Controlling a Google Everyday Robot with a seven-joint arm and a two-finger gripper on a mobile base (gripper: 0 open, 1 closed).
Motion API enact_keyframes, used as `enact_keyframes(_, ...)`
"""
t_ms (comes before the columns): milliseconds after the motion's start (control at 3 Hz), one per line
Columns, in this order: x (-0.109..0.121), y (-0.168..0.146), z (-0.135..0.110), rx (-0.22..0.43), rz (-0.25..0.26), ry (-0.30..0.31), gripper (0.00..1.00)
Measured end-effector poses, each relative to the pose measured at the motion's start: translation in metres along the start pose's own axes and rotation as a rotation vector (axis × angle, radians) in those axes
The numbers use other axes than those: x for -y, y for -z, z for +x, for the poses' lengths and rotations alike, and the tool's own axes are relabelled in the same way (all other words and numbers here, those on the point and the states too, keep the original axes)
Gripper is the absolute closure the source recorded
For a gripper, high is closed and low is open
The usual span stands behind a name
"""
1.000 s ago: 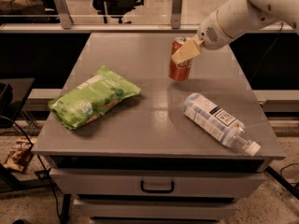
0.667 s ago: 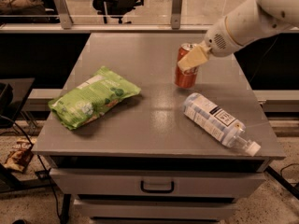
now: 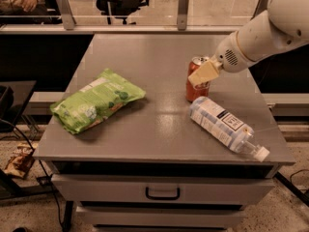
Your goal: Move coke can near blue plastic bottle
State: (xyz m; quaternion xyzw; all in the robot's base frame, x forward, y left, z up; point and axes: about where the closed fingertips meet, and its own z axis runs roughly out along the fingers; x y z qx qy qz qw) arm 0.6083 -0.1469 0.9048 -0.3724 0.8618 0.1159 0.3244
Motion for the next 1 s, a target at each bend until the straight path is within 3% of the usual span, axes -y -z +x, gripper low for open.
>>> enact_keyframes(333, -0.0053, 0.0036, 0.0054, 0.012, 0.015, 0.013, 0.32)
enact_keyframes(667, -0.0078, 0.0033, 0.0046, 0.013, 0.014, 0.017, 0.00)
enact_keyframes(1000, -0.0078, 0.0033, 0.0046, 0.013, 0.014, 0.017, 0.00)
